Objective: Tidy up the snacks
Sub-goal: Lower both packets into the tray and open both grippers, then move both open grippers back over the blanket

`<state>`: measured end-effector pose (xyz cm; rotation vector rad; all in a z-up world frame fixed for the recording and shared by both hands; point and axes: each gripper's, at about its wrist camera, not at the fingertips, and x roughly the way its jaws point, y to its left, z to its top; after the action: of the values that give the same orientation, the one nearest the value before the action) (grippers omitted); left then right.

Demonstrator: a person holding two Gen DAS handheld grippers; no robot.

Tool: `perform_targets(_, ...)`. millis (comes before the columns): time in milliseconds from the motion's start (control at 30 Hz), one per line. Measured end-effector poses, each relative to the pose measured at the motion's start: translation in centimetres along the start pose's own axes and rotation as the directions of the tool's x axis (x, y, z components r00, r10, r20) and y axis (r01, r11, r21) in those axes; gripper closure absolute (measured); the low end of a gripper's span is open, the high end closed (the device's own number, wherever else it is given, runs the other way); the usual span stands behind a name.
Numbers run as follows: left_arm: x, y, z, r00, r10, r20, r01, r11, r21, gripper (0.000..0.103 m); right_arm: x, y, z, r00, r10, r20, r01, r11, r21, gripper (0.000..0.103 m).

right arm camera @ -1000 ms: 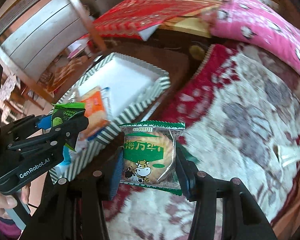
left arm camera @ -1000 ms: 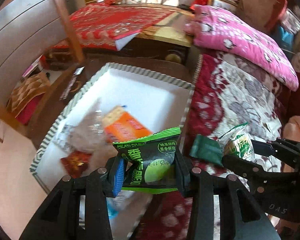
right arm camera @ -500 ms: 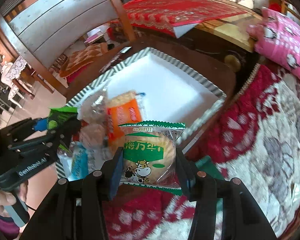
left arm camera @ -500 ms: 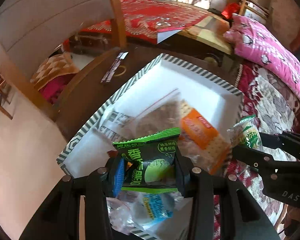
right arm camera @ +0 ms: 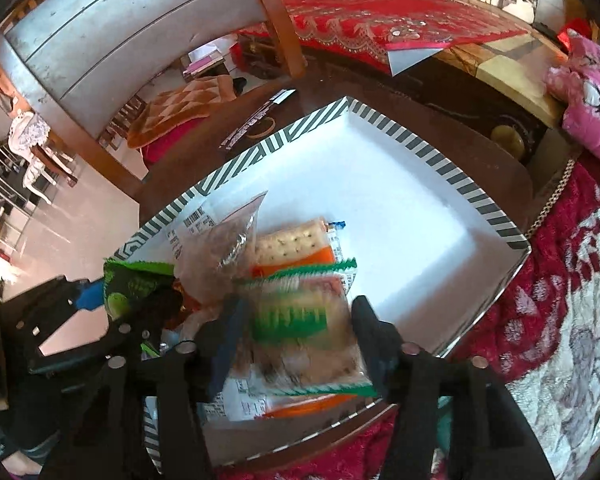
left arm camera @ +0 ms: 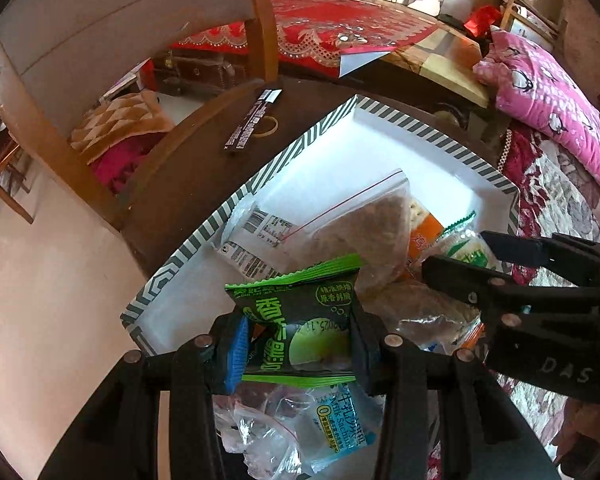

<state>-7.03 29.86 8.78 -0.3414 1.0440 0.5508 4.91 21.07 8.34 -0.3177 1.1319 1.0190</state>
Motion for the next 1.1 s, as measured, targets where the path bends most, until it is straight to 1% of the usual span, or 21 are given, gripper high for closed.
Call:
perform_targets(33,0.0,0.0,0.0,1.0,-0.001,-0.002,0.001,1.0,-0.004,0.056,-0.1,-0.1,0.0,1.0,-0.002,0.006,0.002,1.0,0.006,0.032)
perform_targets(67,0.0,0.1,0.0,1.0,-0.004,-0.005,0.004,1.0,-0.008,0.052,-0.3,-0.1,0.0,1.0,-0.002,0.013,0.002,1.0,0.009,0.031)
perform_targets(100,0.1,0.0,0.0,1.0,-0.006,-0.008,0.006,1.0,-0.012,0.042,-0.6,-0.2,-0.1,1.0,-0.001,0.021,0.001,1.0,0.011,0.031)
perform_targets(133,-0.1,0.0,0.0,1.0,-0.008,-0.004,0.008,1.0,-0.015,0.038,-0.9,-0.3,-0.1,1.0,-0.004,0.026,0.004,1.0,0.015,0.03)
perform_targets(200,-0.4,0.0,0.0,1.0,-0.004,0.008,0.004,1.0,-0.016,0.036,-1.6,-0.6,-0.3,0.999,-0.013,0.036,0.012,1.0,0.022,0.029)
perform_targets(300,-1.0,-0.2,0.0,1.0,0.002,0.018,-0.002,1.0,-0.02,0.029,-3.0,-1.2,-0.8,0.998,-0.012,0.059,0.01,0.999,0.036,0.026)
perform_targets(367,-1.5,-0.5,0.0,1.0,-0.004,0.029,0.005,1.0,-0.021,0.028,-4.0,-1.7,-1.3,0.997,-0.017,0.073,0.014,0.999,0.044,0.023)
perform_targets(600,-3.0,-2.6,-0.2,0.998,-0.01,0.061,0.009,1.0,0.019,0.026,-6.9,-3.9,-4.0,0.994,-0.047,0.097,0.038,0.995,0.09,0.02)
perform_targets(667,-3.5,-3.3,-0.2,0.997,-0.022,0.068,0.02,0.999,0.029,0.026,-7.7,-4.7,-4.8,0.993,-0.054,0.105,0.043,0.993,0.109,0.018)
perform_targets(800,-4.4,-4.9,-0.3,0.996,-0.048,0.08,0.044,0.998,0.051,0.023,-8.7,-6.4,-6.7,0.992,-0.08,0.098,0.067,0.989,0.13,0.018)
perform_targets(967,-5.1,-7.6,-0.7,0.993,-0.083,0.08,0.076,0.993,0.091,0.022,-9.8,-8.8,-9.7,0.992,-0.105,0.077,0.09,0.98,0.179,0.017)
perform_targets(1100,-4.9,-9.8,-1.0,0.992,-0.105,0.063,0.098,0.989,0.114,0.022,-10.5,-10.5,-11.8,0.991,-0.121,0.064,0.105,0.97,0.218,0.017)
